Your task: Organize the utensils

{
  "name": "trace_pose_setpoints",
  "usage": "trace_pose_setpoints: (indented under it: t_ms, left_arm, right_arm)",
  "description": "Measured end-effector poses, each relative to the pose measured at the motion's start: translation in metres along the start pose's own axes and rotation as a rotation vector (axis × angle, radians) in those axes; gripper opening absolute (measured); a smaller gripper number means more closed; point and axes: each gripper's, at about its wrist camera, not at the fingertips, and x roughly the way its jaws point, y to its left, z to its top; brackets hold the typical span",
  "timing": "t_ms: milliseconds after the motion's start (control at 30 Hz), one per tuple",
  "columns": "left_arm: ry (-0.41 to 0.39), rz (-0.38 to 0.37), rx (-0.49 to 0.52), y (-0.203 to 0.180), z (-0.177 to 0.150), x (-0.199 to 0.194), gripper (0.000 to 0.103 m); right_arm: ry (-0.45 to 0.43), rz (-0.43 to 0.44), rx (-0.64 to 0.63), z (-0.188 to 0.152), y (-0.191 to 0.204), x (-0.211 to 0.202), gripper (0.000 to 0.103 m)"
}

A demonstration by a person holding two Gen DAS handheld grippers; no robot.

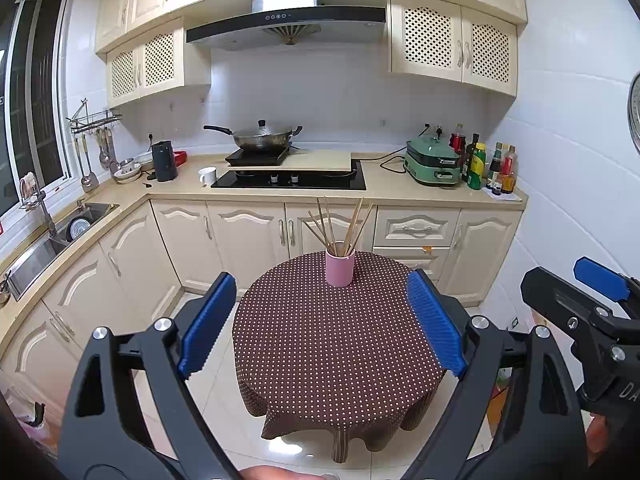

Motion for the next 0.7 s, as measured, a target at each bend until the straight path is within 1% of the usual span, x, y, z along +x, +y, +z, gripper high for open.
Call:
trace_pose_setpoints:
  t_ms: [300,333,367,400,433,467,500,567,600,700]
  left_arm:
    - [0.007,0.003,0.002,-0.004,-0.002,0.001,0.086]
    - [0.009,-0.009,0.014,-0.006,-0.002,0.001,0.086]
    - [0.012,-0.038,0.036,-0.011,-0.003,0.0,0.086]
    - [0.01,-0.024,0.047,-0.017,-0.005,-0.002,0.086]
    - [-0.015,-0.005,0.069,-0.024,-0.007,-0.005,0.086]
    - [-0.039,-0.017,0.095,-0.032,-0.009,-0.009,0.086]
    - [-0.04,-0.035,0.118,-0.038,-0.01,-0.011,0.086]
    - [-0.036,-0.035,0.125,-0.045,-0.011,-0.013,0.086]
    - [-0.046,-0.046,0.122,-0.046,-0.012,-0.014,0.086]
    - [-0.051,-0.035,0.127,-0.047,-0.012,-0.016,0.086]
  right_arm:
    - [0.007,-0.004,0.014,0.002,-0.005,-0.001,0.095]
    - [0.012,-0.004,0.016,0.003,-0.006,0.0,0.095]
    - [0.021,-0.01,0.012,0.003,-0.004,0.001,0.095]
    - [0.018,-0.016,0.01,0.002,-0.003,0.001,0.095]
    - [0.015,-0.01,-0.003,0.002,0.0,0.0,0.095]
    - [0.014,-0.001,-0.018,0.001,0.002,0.0,0.095]
    - [0.015,0.002,-0.037,0.0,0.006,0.0,0.095]
    - [-0.019,-0.027,-0.057,-0.001,0.011,-0.005,0.095]
    - [-0.025,-0.029,-0.064,-0.002,0.011,-0.006,0.095]
    - [-0.044,-0.034,-0.07,-0.001,0.01,-0.01,0.095]
